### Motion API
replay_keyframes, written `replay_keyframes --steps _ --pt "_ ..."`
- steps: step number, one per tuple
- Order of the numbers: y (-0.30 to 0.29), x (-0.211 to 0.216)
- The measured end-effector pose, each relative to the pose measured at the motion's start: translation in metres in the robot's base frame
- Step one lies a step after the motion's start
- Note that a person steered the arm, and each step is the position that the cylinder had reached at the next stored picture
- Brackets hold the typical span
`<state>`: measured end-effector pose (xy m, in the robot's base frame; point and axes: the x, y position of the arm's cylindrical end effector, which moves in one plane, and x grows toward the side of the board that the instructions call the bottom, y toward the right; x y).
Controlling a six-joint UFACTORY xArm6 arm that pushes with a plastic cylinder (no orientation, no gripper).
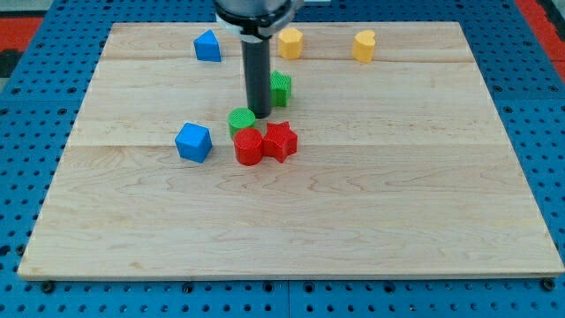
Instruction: Align the green star and red star vertically below the hexagon
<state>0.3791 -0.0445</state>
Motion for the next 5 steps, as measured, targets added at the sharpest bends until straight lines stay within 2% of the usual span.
replay_keyframes --steps 1,2,3,4,5 --pt "-0.030 -0.007" --pt "0.016 -0.037" --pt "0.014 -0.034" --pt "0.023 0.014" --pt "0.078 0.007"
